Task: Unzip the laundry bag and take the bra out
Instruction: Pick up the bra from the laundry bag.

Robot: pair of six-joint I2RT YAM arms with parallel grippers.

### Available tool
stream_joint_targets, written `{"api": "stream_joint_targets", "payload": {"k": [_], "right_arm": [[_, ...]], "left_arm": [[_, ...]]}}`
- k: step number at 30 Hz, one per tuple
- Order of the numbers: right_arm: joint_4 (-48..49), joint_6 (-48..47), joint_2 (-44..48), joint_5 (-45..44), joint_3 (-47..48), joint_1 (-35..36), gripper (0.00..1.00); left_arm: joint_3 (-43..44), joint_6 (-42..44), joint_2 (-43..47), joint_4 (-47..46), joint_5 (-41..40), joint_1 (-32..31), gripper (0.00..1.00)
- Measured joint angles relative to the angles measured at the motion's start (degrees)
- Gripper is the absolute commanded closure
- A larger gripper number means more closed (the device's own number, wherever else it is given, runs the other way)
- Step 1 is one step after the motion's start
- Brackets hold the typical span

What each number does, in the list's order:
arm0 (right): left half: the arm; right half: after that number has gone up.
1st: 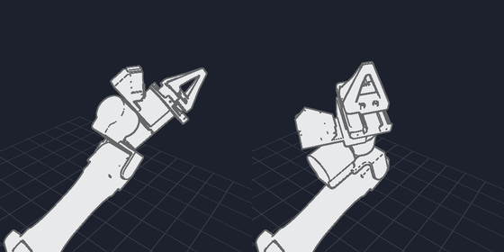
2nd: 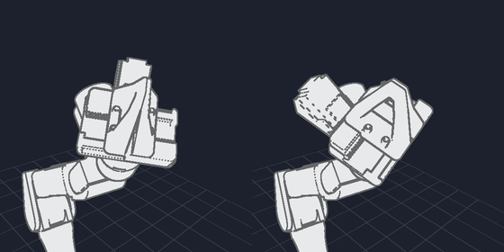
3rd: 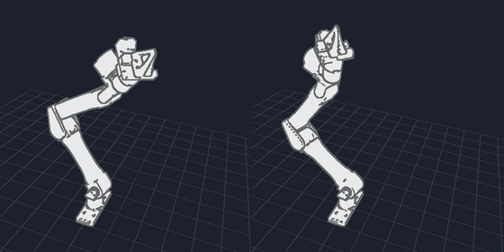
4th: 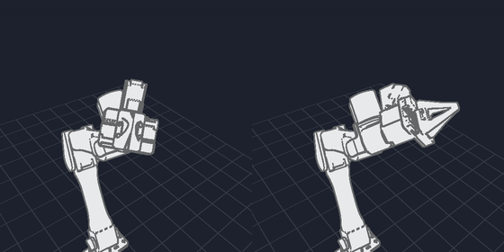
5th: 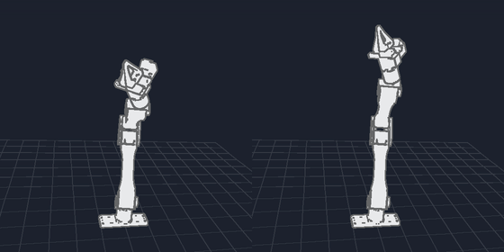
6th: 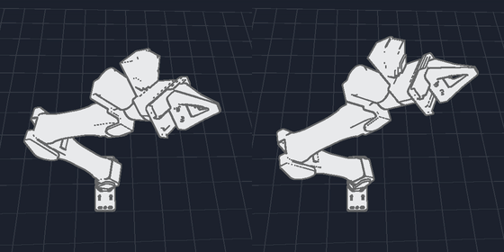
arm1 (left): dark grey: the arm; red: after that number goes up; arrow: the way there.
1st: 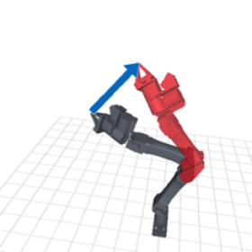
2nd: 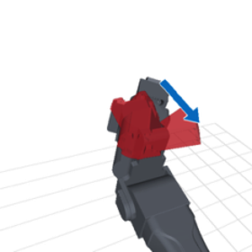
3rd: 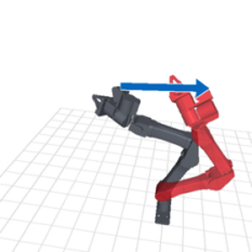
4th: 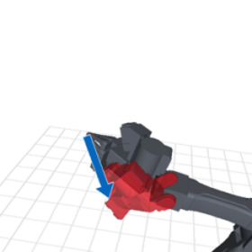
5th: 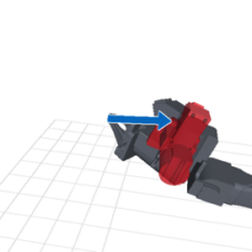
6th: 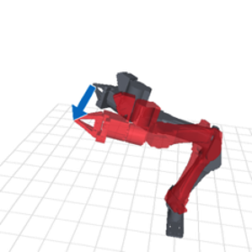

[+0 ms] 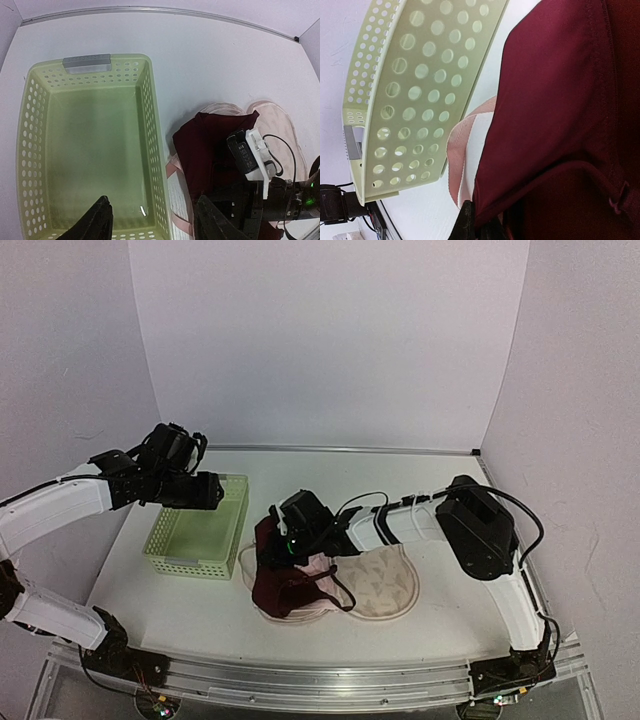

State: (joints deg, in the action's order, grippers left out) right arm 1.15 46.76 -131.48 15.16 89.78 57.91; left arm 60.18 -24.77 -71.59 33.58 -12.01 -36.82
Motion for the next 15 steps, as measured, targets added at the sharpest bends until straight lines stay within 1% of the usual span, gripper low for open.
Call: {"api": "stream_joint_targets", "payload": {"k": [6, 15], "right_arm": [[0.0, -0.7, 4.3, -0.6, -3.0, 0.0, 1.00], [0.9, -4.2, 18.2, -2.7, -5.2, 0.0, 1.00]], "left_arm": [[0.0, 0.8, 0.0, 0.0, -0.2, 0.0, 0.42], [0.4, 0.9, 2.4, 1.0, -0.1, 0.0, 0.40]]}}
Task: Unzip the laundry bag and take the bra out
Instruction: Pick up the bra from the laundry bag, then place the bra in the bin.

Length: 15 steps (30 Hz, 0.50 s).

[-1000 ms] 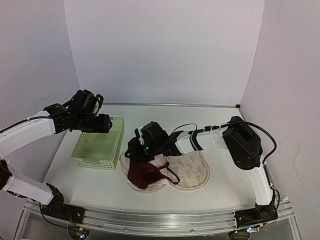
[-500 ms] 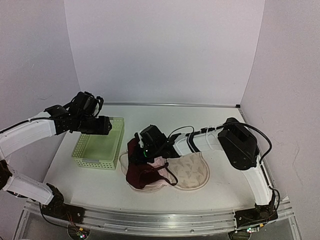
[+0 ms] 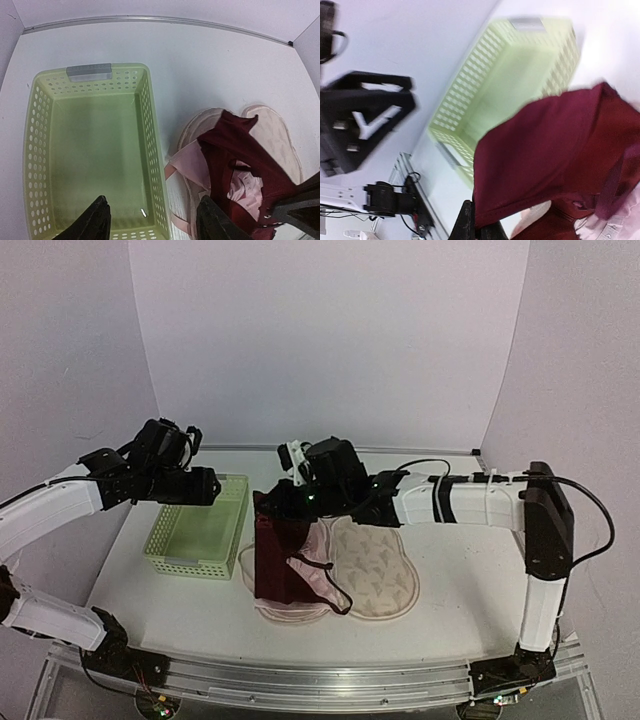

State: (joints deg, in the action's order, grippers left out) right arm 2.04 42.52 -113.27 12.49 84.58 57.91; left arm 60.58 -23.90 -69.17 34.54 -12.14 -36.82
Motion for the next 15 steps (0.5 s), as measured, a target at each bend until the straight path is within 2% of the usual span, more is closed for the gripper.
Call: {"api": "stream_joint_targets", "payload": {"k": [6, 15], "right_arm": [[0.5, -2.7, 6.1, -0.9, 0.0, 0.0, 1.00], [0.2, -6.0, 8.6, -1.6, 0.0, 0.0, 1.00]], "left_arm": [[0.6, 0.1, 1.1, 0.0, -0.1, 0.0, 0.38], [1.8, 1.1, 1.1, 3.3, -4.1, 3.4, 0.37]]}}
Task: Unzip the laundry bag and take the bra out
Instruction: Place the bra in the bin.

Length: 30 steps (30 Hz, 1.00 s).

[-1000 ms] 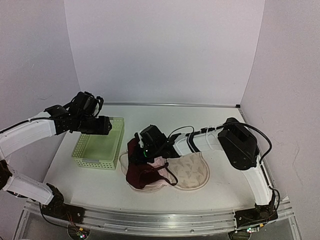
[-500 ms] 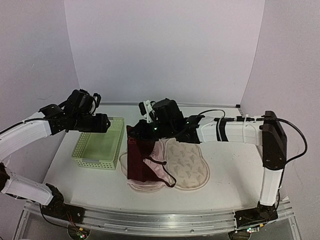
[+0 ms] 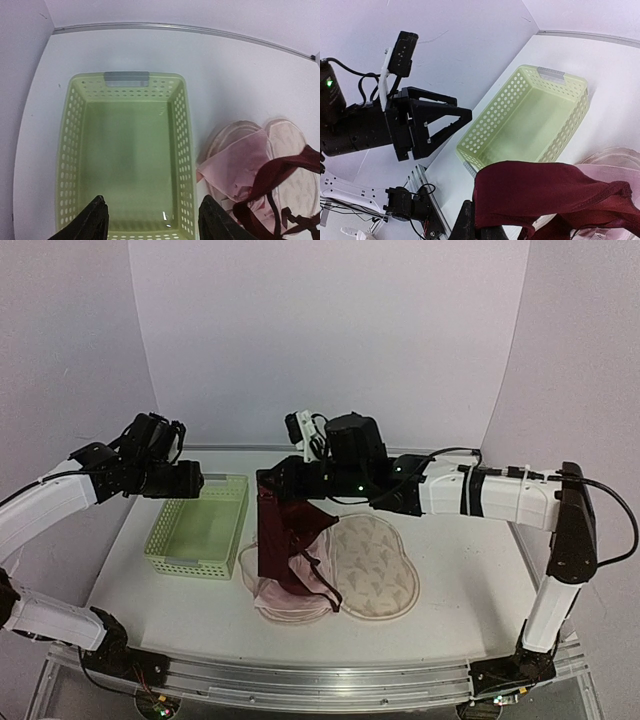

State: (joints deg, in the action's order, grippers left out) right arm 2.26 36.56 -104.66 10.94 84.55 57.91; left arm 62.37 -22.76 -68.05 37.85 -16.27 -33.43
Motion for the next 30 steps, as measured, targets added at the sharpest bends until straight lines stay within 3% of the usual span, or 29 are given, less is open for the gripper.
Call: {"api": "stream_joint_targets", "payload": {"k": [8, 17, 28, 30], "right_arm": [[-1.6, -2.9, 1.0, 0.0, 5.2, 0.0, 1.00], [-3.6, -5.6, 1.0, -0.3, 13.8, 0.4, 1.00], [-3.6, -6.8, -10.7, 0.8, 37.0, 1.2, 1.00], [-3.7, -6.8, -13.7, 1.1, 40.7, 1.3, 1.00]], "left_arm": [[0.4, 1.5, 1.0, 2.8, -0.9, 6.7, 0.36], [2.1, 2.5, 3.7, 5.4, -3.8, 6.9, 0.35], [2.1, 2.7, 7.1, 9.7, -9.8, 6.9, 0.34], [2.1, 2.5, 8.7, 10.2, -10.1, 7.0, 0.24]]}}
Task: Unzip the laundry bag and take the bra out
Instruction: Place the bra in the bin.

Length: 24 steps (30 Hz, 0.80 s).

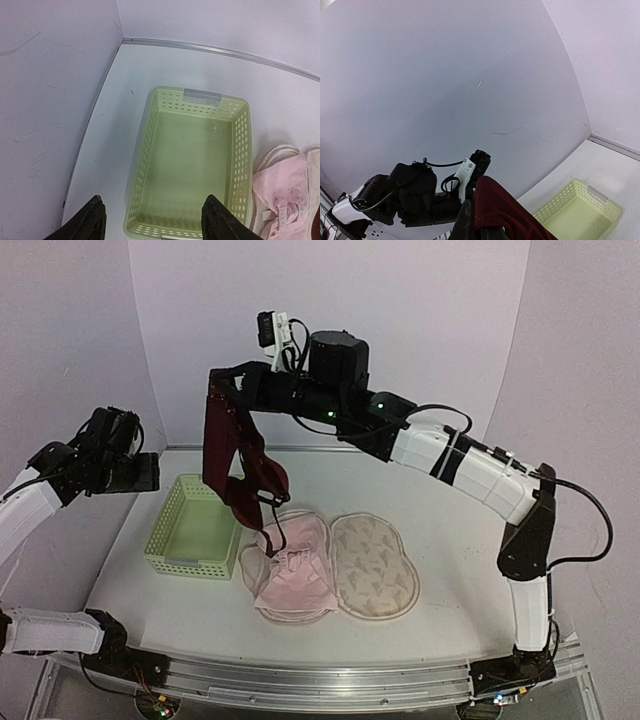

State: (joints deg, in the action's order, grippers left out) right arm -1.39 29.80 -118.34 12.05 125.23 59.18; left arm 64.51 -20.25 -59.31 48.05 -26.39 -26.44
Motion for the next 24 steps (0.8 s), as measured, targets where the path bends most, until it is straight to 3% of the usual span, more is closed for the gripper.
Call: {"api": "stream_joint_targets", "payload": {"k": [2, 3, 13, 24], "right_arm": [[-0.1, 0.0, -2.4, 0.3, 2.5, 0.0, 1.00], [-0.1, 0.1, -3.6, 0.5, 3.8, 0.0, 1.00], [3.8, 0.0, -9.9, 1.1, 8.4, 0.0, 1.00], [19.8, 2.6, -20.9, 1.1, 13.1, 0.0, 1.00]], "left_arm": [[0.0, -0.4, 1.6, 0.2, 0.1, 0.0, 0.04], [0.0, -0.2, 2.2, 0.3, 0.3, 0.0, 0.03], [-0.1, -1.0, 9.7, 1.6, 4.3, 0.0, 0.01], [2.8, -2.2, 16.4, 2.8, 4.2, 0.0, 0.00]]}}
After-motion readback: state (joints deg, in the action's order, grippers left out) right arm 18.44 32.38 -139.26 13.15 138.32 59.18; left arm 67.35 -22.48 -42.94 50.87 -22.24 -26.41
